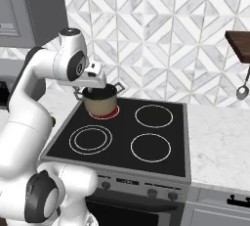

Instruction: Put the lime and garlic in the pot. Retrieve the spatula and lightly stir the vegetables in the pot.

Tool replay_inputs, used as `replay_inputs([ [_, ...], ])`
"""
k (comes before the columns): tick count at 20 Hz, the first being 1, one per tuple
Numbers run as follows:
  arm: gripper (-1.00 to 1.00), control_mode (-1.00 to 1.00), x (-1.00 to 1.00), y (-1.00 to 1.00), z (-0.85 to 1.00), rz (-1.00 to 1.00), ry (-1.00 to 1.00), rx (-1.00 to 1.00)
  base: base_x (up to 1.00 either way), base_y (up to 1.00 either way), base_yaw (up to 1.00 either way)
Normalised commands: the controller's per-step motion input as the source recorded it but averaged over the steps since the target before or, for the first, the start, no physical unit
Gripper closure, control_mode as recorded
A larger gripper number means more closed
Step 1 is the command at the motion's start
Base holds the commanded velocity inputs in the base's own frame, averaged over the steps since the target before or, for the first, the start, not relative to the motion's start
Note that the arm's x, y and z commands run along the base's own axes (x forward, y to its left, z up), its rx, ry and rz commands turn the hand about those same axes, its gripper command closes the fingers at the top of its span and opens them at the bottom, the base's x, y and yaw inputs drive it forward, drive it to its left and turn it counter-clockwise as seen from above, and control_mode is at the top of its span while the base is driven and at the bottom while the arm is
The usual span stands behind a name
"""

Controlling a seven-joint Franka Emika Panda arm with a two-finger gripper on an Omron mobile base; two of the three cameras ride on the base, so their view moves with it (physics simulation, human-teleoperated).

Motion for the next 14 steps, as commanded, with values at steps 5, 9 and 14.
replay_inputs([
  [5,-1.00,1.00,0.00,0.00,0.00,0.00,0.00,0.00,0.00,0.26,0.00],
  [9,-1.00,1.00,0.00,0.00,0.00,0.00,0.00,0.00,0.00,0.76,0.00],
  [14,-1.00,1.00,0.00,0.00,0.00,0.00,0.00,0.00,0.02,0.43,0.00],
])
